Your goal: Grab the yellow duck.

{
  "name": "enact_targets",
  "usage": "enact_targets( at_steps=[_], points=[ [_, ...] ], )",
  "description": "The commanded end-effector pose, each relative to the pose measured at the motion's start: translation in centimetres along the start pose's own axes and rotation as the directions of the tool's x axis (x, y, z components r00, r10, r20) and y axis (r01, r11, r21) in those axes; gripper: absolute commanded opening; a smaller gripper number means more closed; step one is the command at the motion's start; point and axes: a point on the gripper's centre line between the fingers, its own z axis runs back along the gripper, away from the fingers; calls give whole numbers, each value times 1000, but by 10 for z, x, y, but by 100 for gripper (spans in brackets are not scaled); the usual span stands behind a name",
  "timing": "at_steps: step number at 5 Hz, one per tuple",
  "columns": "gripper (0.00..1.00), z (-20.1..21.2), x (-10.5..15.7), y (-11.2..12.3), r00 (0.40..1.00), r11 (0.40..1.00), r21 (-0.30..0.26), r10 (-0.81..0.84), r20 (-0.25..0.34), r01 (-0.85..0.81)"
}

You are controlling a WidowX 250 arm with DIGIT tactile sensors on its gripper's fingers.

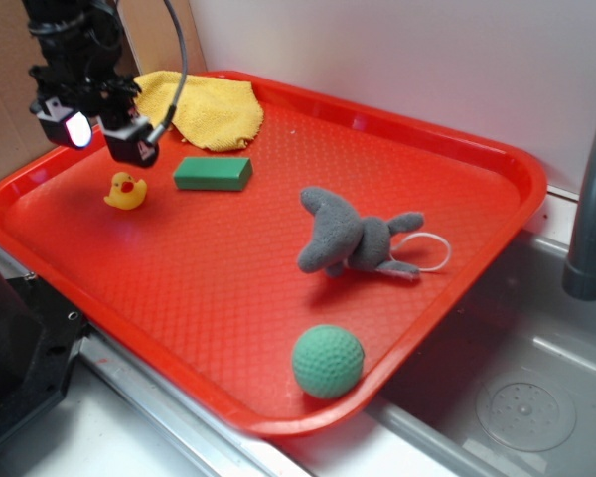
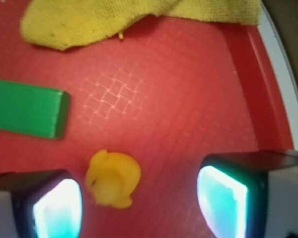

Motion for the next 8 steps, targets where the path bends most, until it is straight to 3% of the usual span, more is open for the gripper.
enact_targets(
  at_steps=[1,2,3,6,7,8],
  points=[
    [100,-11,-1,2,998,998,5,-55,-11,55],
    [60,-16,-1,4,996,995,-66,-79,-35,76],
    [0,-16,-1,3,995,993,-86,-89,-39,85],
    [0,-17,-5,3,995,992,-83,-93,-33,90],
    [0,-3,-4,5,996,994,-61,-92,-17,91],
    [0,30,1,6,999,996,-81,-43,9,44]
  ],
)
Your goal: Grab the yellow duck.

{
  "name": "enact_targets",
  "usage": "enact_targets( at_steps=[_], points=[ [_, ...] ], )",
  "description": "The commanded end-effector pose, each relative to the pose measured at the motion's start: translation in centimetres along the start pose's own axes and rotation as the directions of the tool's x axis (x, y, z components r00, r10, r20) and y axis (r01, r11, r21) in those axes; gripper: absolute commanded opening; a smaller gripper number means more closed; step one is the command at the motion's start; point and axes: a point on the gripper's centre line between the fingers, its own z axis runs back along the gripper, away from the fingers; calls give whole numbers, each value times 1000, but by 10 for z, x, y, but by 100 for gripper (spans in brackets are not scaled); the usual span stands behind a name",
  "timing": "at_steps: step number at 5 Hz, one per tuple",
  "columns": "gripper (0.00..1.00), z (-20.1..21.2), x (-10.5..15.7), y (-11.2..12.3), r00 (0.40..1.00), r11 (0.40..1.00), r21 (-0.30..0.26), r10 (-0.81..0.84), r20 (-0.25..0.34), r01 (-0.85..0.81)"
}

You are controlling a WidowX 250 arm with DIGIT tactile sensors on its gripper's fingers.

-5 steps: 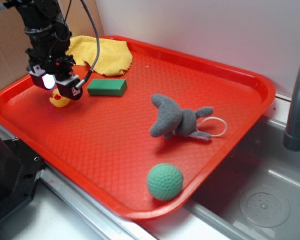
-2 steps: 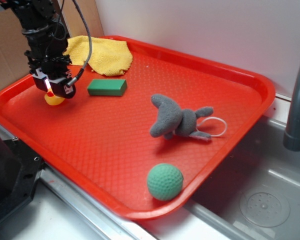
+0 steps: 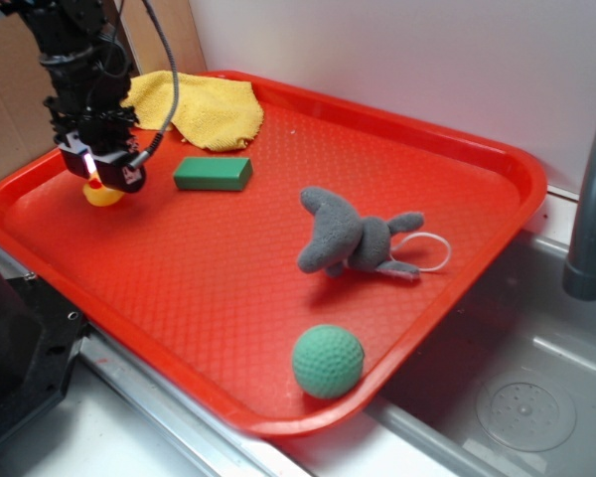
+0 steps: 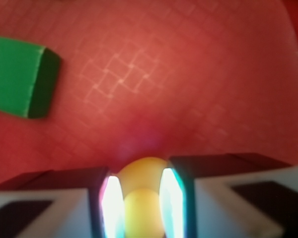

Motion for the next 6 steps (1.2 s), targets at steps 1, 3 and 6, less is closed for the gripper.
enact_targets(
  at_steps=[1,3,6],
  points=[
    [0,82,-2,-5,993,999,-4,49,110,-49],
    [0,155,-33,-55,993,997,-61,-42,112,49],
    [0,175,-49,-84,993,998,-24,-58,106,61]
  ],
)
